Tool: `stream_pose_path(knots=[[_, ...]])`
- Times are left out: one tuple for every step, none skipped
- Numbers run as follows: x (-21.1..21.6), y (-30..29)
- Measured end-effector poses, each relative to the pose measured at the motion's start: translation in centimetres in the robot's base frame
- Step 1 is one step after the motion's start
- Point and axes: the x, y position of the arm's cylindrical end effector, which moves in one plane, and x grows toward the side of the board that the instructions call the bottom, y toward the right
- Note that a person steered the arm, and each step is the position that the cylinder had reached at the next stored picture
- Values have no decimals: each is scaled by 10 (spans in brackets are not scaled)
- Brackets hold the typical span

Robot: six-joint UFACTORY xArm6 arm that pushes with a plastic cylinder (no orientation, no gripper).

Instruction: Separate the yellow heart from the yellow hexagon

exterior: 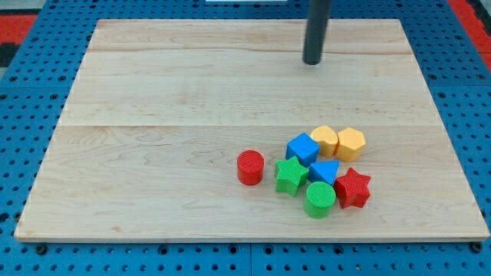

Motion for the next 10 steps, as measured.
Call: stream_pose_path(knots=[[-17, 4], [-25, 4], [-25, 12], [-18, 42], [2, 76], [18, 147], [43, 201], [125, 196], [199, 162], [210, 90]])
